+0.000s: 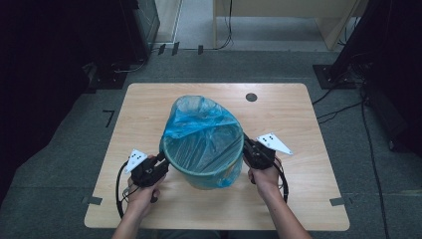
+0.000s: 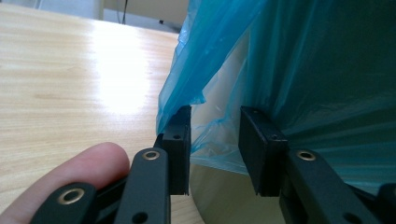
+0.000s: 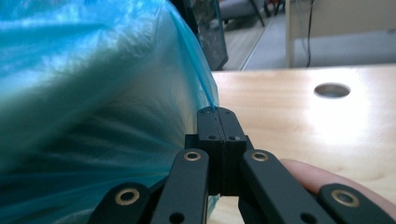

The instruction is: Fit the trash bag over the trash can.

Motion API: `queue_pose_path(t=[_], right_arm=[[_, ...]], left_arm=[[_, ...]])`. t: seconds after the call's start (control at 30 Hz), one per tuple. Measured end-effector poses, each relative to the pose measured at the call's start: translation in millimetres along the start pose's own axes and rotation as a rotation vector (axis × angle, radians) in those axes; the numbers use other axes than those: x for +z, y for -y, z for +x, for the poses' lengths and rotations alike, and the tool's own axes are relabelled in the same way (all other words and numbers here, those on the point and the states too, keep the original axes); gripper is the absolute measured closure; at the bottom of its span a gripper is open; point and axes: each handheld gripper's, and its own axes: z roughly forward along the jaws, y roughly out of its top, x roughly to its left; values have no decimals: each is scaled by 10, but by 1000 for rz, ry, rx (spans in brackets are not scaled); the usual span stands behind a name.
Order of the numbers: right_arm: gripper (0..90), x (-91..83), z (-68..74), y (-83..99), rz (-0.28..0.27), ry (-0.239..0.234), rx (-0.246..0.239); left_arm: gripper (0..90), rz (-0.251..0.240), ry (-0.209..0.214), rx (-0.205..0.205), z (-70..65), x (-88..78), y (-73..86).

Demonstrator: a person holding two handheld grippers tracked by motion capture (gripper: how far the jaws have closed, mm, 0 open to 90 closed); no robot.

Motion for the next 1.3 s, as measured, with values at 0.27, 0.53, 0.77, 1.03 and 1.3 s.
queue_pose_path(t=[0.27, 0.53, 0.77, 1.03, 1.3], right_arm=[[900, -94, 62, -212, -75, -14, -52], [900, 54, -56, -59, -17, -34, -5], [900, 62, -87, -17, 11, -3, 8], [900, -151, -89, -118, -70, -19, 30], [900, -229, -99, -160, -98, -23, 29]], left_arm=[[658, 118, -29, -5, 35, 136, 116], [602, 9, 28, 25, 15, -9, 68], [574, -49, 8, 97, -23, -80, 76], [257, -209, 23, 210, -31, -386, 54], [265, -276, 165, 270, -47, -624, 37]])
